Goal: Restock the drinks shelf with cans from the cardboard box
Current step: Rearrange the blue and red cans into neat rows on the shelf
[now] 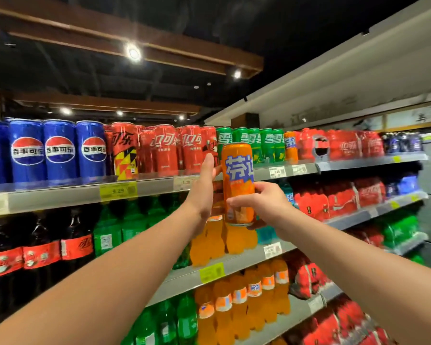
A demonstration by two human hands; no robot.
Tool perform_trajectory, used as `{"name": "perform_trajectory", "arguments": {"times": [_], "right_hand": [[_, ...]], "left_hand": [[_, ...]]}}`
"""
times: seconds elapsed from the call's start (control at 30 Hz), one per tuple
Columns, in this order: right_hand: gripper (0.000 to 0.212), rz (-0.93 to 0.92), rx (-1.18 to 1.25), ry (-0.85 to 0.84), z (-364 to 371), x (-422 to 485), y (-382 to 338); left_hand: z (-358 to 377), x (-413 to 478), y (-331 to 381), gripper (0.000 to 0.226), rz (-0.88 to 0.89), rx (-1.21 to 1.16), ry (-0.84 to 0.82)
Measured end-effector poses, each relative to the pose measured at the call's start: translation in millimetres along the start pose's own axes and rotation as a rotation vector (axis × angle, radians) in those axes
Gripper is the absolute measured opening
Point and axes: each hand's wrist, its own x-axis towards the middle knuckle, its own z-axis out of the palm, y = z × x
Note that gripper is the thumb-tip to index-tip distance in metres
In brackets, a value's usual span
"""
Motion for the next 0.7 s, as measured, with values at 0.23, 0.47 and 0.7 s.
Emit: {"name": "perform_trajectory", "arguments": {"times": [0.23,0.47,0.7], "right_hand": [[0.031,0.026,-0.048,0.098,-56.6,21.2,22.6],[0.029,0.015,-0.097,0.060,-121.1,60.7,53.2],[0.026,-0.002,-0.180,0.062,-201.4,105.6,82.0]], "left_hand": [[59.2,40.8,-11.5,0.080,-0.011,-0.005,-0.115],[129.0,82.2,-22.1,0.075,-0.016,-0.010,-0.073],[216.0,129.2,-33.9,0.080,-0.023,-0.051,0.018]]}}
